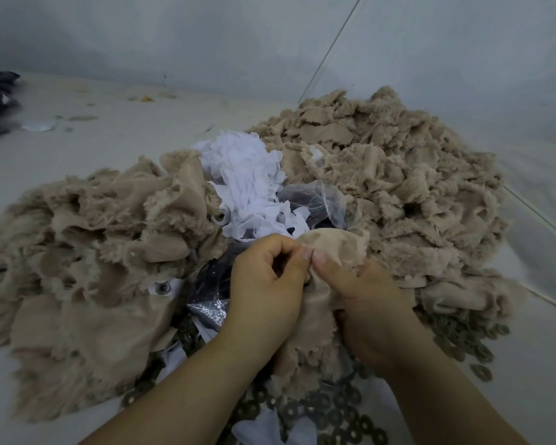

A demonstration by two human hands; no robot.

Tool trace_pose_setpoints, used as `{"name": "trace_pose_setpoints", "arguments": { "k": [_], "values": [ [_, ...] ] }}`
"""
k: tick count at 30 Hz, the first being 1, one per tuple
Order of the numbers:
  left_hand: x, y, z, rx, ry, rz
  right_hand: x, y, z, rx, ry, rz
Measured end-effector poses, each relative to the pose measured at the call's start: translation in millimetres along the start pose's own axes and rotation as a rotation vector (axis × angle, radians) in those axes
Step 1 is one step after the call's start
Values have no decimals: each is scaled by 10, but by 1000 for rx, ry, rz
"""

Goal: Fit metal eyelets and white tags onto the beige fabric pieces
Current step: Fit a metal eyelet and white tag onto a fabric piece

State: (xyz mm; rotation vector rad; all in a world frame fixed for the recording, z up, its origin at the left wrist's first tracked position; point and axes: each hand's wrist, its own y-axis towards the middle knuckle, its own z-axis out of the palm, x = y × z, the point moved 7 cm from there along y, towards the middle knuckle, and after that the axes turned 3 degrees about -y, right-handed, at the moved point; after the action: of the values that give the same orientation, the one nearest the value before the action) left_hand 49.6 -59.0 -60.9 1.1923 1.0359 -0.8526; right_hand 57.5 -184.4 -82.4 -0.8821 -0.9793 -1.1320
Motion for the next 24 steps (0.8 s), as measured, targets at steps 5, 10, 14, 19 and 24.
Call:
{"name": "trace_pose_setpoints", "arguments": {
  "k": [5, 10, 14, 19, 24],
  "values": [
    [39, -25, 19, 1, -112, -92, -21, -22, -18, -71, 57, 77],
    [118, -49, 64, -6, -310, -220, -125, -64, 59, -49, 157, 253],
    [142, -58, 87, 9, -310, -255, -110, -60, 70, -31, 165, 239],
    [146, -54, 67, -8, -348, -251, -111, -59, 60, -63, 189, 242],
    [98, -55, 44, -35, -288, -179, -132, -84, 129, -8, 212, 294]
  ]
}}
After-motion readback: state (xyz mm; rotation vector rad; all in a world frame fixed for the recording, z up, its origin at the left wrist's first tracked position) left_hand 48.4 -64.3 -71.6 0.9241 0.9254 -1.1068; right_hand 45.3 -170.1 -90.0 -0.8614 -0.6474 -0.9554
